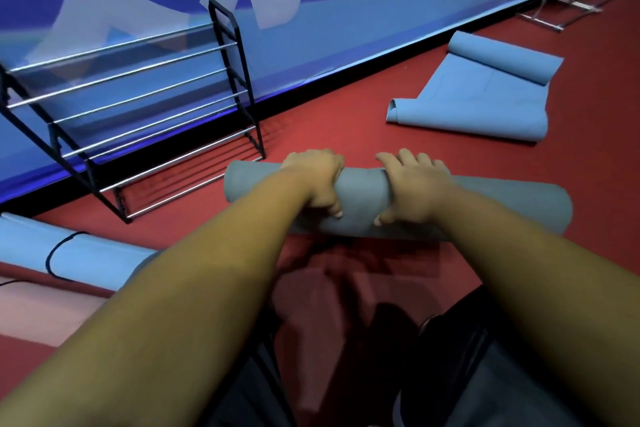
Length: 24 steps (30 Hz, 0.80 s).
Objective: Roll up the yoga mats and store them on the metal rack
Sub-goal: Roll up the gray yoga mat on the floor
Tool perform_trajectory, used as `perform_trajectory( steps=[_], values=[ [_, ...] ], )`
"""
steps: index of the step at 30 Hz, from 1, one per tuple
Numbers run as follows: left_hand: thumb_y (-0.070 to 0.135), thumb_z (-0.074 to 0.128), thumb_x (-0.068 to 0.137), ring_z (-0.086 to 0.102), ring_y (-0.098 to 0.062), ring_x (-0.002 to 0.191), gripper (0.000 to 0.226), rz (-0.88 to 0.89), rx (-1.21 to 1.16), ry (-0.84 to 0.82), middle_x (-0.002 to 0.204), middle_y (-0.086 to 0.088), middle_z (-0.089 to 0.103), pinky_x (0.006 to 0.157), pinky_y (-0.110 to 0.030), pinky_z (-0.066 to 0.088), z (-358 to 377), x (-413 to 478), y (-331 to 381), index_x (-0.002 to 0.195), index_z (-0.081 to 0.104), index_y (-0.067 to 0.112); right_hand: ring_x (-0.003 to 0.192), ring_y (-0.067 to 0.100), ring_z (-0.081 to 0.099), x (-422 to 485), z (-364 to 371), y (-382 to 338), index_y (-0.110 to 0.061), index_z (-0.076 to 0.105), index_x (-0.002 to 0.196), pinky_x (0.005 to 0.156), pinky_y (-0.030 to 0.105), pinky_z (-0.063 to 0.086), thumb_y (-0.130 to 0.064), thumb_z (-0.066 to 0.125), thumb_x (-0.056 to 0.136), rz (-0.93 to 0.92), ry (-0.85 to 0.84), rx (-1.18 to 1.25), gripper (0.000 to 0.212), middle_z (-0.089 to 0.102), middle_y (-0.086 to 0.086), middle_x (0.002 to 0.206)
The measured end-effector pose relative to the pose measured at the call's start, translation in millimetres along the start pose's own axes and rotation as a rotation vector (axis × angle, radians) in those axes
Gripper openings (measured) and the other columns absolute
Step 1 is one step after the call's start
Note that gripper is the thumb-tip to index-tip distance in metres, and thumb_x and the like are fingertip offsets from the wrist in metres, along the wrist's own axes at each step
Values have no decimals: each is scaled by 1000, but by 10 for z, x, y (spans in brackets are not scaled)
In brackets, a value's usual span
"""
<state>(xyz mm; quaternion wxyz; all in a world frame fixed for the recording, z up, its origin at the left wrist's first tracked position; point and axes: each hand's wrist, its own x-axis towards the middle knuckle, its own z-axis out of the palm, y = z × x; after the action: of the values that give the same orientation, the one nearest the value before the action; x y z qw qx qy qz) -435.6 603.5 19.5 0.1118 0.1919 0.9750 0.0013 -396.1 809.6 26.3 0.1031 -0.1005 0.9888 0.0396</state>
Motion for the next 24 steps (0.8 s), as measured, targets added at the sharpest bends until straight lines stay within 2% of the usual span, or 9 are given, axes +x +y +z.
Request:
perform_trajectory(
  steps=[2, 4, 7, 10, 13, 15, 17, 21, 24],
  values=[
    [58, 96, 57, 67, -27, 95, 65, -16, -106, -90, 106, 0, 72, 81, -38, 58, -38, 49, -109, 102, 65, 23, 138, 35, 42, -51, 87, 50, -34, 9, 168, 117, 51, 34, -75, 87, 58, -26, 8, -57, 141, 36, 6, 150],
    [53, 99, 55, 69, -23, 89, 61, -24, -195, -163, 95, 4, 74, 80, -35, 60, -66, 77, -204, 99, 68, 23, 137, 33, 42, -63, 167, 76, -35, 8, 168, 118, 50, 31, -69, 89, 60, -39, 22, -69, 140, 36, 5, 147],
    [51, 100, 57, 70, -18, 89, 58, -2, -218, -241, 93, 10, 73, 79, -31, 56, -94, 104, -251, 100, 69, 27, 131, 33, 49, -31, 227, 56, -35, 20, 164, 109, 49, 39, -55, 82, 70, -26, 85, -19, 115, 44, 0, 143],
    [55, 98, 61, 68, -22, 99, 72, 6, -174, -301, 108, 7, 72, 86, -32, 53, -55, 177, -209, 119, 67, 26, 133, 29, 52, 16, 158, 79, -37, 41, 153, 108, 48, 43, -50, 84, 67, 13, 28, 98, 97, 54, -7, 144],
    [57, 94, 67, 63, -29, 112, 85, 54, -71, -258, 127, -2, 66, 96, -38, 53, 2, 254, -89, 134, 57, 21, 123, 24, 62, 78, 99, 183, -40, 58, 134, 101, 41, 48, -48, 90, 58, 69, -69, 161, 82, 67, -10, 128],
    [66, 92, 63, 58, -33, 123, 97, 94, 75, -191, 136, -4, 57, 101, -46, 50, 11, 257, 26, 138, 50, 21, 106, 22, 67, 133, 84, 257, -40, 62, 124, 89, 35, 53, -49, 94, 53, 107, -155, 249, 78, 71, -13, 111],
    [72, 92, 56, 51, -34, 128, 110, 116, 220, -127, 139, -5, 50, 102, -51, 45, 6, 242, 157, 140, 44, 19, 96, 20, 68, 185, 56, 303, -39, 64, 120, 84, 34, 58, -49, 96, 48, 131, -200, 322, 80, 71, -13, 103],
    [69, 94, 55, 49, -31, 126, 109, 185, 339, 33, 136, -6, 49, 100, -49, 45, 33, 279, 384, 136, 42, 18, 101, 20, 65, 256, -8, 369, -35, 66, 130, 81, 33, 54, -52, 98, 45, 96, -200, 364, 93, 69, -10, 111],
    [64, 95, 58, 53, -28, 123, 95, 177, 257, 16, 131, -2, 55, 96, -47, 45, 42, 349, 389, 129, 47, 22, 109, 21, 63, 246, 2, 386, -32, 59, 139, 92, 36, 57, -54, 97, 49, 69, -250, 362, 101, 68, -7, 125]
  ],
)
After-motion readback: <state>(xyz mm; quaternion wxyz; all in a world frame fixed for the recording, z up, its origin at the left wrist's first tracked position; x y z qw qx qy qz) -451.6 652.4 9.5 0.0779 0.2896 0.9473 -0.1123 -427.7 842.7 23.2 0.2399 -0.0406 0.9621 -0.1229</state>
